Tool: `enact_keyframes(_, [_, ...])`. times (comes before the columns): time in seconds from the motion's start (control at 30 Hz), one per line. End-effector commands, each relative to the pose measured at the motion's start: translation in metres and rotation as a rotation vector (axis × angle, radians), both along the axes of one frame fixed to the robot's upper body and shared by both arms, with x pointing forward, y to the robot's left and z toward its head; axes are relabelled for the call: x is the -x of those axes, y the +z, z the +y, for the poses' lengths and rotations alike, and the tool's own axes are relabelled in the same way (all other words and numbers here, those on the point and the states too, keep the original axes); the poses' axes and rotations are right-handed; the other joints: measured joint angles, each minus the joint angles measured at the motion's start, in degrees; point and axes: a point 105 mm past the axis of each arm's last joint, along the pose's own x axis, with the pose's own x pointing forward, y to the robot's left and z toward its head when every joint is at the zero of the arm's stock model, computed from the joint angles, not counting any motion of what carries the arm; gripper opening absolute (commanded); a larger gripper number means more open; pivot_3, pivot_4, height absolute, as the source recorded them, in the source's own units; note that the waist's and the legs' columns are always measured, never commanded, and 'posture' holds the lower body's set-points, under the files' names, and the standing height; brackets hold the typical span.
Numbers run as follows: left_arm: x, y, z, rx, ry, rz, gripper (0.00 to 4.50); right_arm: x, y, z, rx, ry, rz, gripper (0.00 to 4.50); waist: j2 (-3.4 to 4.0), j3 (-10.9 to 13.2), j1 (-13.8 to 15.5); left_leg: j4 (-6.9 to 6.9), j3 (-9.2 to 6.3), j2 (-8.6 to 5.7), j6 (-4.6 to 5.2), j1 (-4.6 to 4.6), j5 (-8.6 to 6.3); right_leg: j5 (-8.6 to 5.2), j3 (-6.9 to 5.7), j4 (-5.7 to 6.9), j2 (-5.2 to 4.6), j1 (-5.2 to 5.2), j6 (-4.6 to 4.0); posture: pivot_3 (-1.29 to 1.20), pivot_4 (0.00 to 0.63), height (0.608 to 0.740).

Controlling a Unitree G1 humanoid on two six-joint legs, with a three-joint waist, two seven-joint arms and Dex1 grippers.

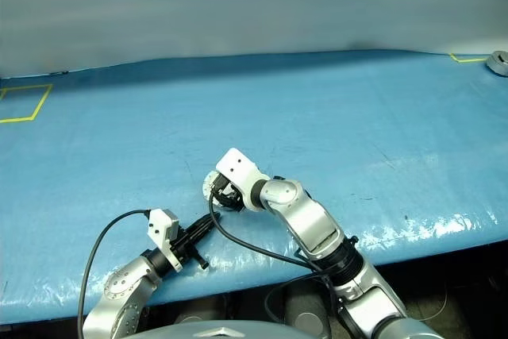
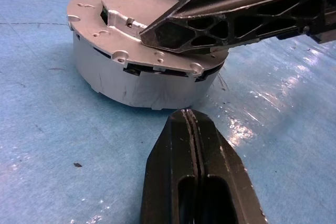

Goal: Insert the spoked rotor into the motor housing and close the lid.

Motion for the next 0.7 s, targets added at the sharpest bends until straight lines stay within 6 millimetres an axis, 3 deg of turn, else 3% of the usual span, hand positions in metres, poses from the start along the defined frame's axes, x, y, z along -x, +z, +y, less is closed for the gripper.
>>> enact_keyframes(0.03, [0.000,0.004,-0.001,0.005,-0.003,-0.021,0.00,-0.001,0.012,0.003,-0.012,0.041,-0.040,3.03,0.00,0.00,0.01,0.00,0.00,0.00,0.00,0.00,0.00,0.00,0.00,0.00,0.00,0.00,0.00,0.00,0.150,0.740])
enact_keyframes(0.7, [0.001,0.005,-0.002,0.009,-0.006,-0.018,0.00,-0.008,-0.004,-0.003,-0.040,0.043,-0.031,3.03,0.00,0.00,-0.06,0.06,0.02,0.03,-0.01,0.01,0.01,0.01,0.01,0.03,0.02,0.02,0.02,0.00,0.150,0.740])
